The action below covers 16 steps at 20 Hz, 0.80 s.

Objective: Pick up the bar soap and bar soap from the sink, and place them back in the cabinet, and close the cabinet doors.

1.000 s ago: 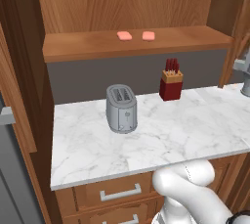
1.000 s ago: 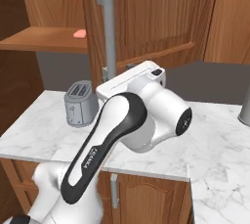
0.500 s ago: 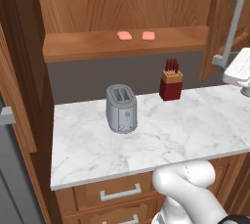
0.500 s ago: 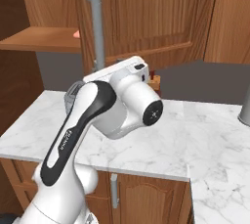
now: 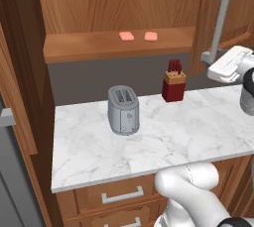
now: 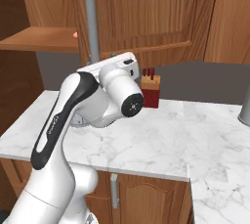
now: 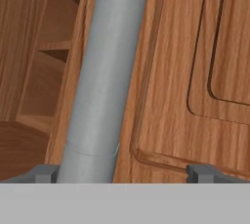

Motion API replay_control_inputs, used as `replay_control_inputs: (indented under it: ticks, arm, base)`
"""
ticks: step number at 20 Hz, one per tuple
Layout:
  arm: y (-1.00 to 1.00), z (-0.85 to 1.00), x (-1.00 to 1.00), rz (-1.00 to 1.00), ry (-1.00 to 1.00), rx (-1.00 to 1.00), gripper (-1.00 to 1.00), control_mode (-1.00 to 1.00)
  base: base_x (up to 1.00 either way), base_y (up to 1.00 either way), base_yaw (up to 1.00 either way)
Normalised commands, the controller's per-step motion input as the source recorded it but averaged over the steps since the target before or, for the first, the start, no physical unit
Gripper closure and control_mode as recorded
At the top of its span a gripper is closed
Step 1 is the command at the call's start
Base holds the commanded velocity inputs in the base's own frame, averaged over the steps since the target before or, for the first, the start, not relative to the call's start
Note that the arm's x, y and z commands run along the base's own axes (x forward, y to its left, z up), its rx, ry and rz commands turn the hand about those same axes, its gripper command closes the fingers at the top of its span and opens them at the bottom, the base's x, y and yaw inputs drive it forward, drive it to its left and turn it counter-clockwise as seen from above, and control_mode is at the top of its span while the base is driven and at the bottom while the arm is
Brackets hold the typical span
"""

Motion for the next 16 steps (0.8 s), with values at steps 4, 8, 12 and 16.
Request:
replay_control_inputs:
  ticks: [4,8,12,16]
  arm:
    - [0.14,0.0,0.41,-0.07,0.0,0.0,-1.0,-1.0]
    - [0.1,0.0,0.41,-0.07,0.0,0.0,-1.0,-1.0]
    - [0.1,0.0,0.4,-0.08,-0.01,0.0,-1.0,-1.0]
    - [0.1,0.0,0.42,-0.08,0.0,0.0,-1.0,-1.0]
  base:
    - [0.0,0.0,0.0]
    - [0.0,0.0,0.0]
    - [0.0,0.0,0.0]
    - [0.0,0.0,0.0]
